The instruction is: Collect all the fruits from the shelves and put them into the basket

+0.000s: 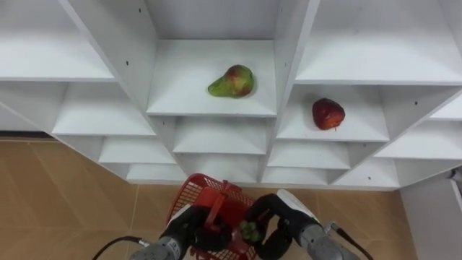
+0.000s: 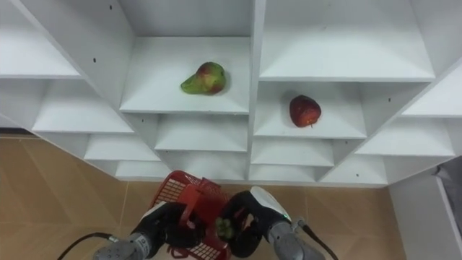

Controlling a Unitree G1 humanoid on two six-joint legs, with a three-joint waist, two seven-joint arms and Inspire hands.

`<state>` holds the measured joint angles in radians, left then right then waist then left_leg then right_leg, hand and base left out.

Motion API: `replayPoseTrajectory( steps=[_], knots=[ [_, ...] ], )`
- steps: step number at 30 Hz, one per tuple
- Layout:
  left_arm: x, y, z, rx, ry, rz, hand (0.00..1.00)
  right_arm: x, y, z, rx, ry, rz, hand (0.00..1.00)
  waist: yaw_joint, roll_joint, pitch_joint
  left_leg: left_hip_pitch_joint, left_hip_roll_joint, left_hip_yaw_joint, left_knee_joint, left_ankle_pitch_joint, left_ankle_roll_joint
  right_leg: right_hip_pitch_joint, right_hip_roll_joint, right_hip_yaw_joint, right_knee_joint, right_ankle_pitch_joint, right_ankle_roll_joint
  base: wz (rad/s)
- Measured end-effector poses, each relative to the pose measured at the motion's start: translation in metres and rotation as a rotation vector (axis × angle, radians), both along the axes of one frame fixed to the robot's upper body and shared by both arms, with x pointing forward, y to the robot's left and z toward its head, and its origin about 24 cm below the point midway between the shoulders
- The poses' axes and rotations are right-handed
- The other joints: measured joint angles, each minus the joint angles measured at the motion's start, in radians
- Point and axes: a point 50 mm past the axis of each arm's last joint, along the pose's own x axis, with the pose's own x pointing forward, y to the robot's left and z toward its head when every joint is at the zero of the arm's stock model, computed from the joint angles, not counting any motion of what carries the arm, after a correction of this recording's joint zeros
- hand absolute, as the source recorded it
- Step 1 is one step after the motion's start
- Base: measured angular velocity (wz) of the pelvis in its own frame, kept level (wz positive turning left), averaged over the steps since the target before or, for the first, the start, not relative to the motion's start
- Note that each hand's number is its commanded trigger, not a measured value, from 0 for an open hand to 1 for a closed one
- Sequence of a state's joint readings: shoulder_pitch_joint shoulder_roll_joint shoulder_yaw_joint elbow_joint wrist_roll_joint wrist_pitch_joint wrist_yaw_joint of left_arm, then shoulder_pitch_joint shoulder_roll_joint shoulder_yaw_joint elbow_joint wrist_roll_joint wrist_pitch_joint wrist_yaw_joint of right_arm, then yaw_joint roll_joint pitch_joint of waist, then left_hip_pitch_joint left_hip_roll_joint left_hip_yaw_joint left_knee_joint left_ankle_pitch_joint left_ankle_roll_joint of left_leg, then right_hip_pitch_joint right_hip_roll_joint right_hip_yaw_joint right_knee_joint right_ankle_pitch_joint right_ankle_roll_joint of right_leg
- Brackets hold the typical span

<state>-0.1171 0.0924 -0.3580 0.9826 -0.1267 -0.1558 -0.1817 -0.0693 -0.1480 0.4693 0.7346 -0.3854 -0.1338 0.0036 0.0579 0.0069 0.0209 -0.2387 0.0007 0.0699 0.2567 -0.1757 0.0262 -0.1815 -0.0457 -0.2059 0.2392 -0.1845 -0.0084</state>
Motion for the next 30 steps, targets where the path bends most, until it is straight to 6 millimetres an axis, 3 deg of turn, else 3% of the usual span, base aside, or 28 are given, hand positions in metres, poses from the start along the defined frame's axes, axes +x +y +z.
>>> replayPoseTrajectory(
  steps=[17,26,27,28,30],
  knots=[
    [0.002,-0.009,0.003,-0.009,-0.015,-0.055,1.0,0.005,0.004,0.002,0.029,0.011,0.0,1.0,-0.001,0.017,0.0083,-0.022,0.0,0.001,0.013,0.0,0.001,-0.016,-0.004,-0.013,0.013,0.0,-0.001,0.01],
    [0.003,-0.011,0.003,-0.016,-0.015,-0.085,1.0,0.004,0.003,0.001,0.023,0.015,0.01,1.0,0.001,0.025,0.0056,-0.029,0.002,0.005,0.012,0.001,0.002,-0.029,-0.002,-0.007,0.02,0.0,-0.001,-0.01],
    [0.003,-0.011,0.004,-0.016,-0.015,-0.085,1.0,0.005,0.004,0.001,0.022,0.014,0.012,0.81,0.001,0.025,0.0056,-0.03,0.002,0.006,0.012,0.002,0.002,-0.031,-0.003,-0.005,0.021,0.0,-0.001,-0.06],
    [0.003,-0.011,0.004,-0.016,-0.015,-0.086,1.0,0.005,0.004,0.002,0.021,0.013,0.015,0.02,0.001,0.025,0.0056,-0.03,0.001,0.009,0.012,0.002,0.003,-0.032,-0.003,-0.001,0.021,0.0,-0.001,-0.05],
    [0.004,-0.012,0.004,-0.017,-0.018,-0.09,1.0,0.006,0.004,0.002,0.021,0.011,0.015,0.0,0.001,0.025,0.0054,-0.03,0.001,0.009,0.012,0.002,0.003,-0.032,-0.003,0.002,0.021,0.0,-0.001,-0.02]
  ],
)
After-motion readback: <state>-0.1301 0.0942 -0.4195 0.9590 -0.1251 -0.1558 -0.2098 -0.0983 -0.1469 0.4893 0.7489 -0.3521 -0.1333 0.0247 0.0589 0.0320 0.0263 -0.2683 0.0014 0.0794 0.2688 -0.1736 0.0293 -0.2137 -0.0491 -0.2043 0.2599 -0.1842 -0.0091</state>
